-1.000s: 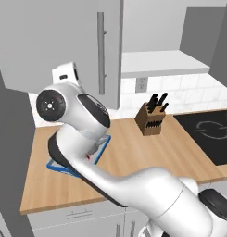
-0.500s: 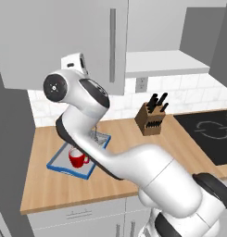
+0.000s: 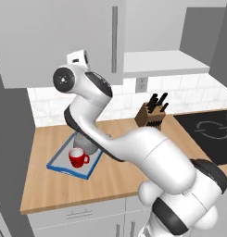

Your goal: Pick the kettle from the counter and place it on the tray. Then pick the mug from the cabinet and place it on the tray. Then close the cabinet doors.

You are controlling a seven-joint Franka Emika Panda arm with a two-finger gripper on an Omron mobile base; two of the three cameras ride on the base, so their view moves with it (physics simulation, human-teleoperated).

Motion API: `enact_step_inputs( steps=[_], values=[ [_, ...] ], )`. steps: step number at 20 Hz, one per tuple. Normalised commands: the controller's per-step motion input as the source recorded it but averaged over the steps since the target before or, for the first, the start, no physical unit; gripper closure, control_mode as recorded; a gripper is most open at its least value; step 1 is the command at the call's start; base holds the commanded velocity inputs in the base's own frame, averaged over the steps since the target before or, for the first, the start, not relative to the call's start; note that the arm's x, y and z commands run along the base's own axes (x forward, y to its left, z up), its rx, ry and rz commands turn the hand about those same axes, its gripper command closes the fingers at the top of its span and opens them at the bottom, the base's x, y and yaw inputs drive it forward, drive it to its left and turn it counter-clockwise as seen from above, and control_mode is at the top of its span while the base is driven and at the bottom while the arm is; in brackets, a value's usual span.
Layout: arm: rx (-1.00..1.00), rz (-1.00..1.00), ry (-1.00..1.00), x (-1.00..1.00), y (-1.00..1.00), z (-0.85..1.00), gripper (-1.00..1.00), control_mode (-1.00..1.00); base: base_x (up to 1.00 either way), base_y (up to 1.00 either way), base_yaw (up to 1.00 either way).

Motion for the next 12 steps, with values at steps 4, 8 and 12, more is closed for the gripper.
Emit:
enact_step_inputs(
  steps=[4, 8, 12],
  values=[
    [-0.01, 0.04, 0.02, 0.43, -0.09, -0.19, -1.00, -1.00, 0.00, 0.00, 0.00],
    [-0.01, 0.03, 0.10, 0.57, -0.01, -0.23, -1.00, -1.00, 0.00, 0.00, 0.00],
    [-0.01, 0.04, 0.06, 0.41, 0.00, -0.17, -1.00, -1.00, 0.00, 0.00, 0.00]
  ],
)
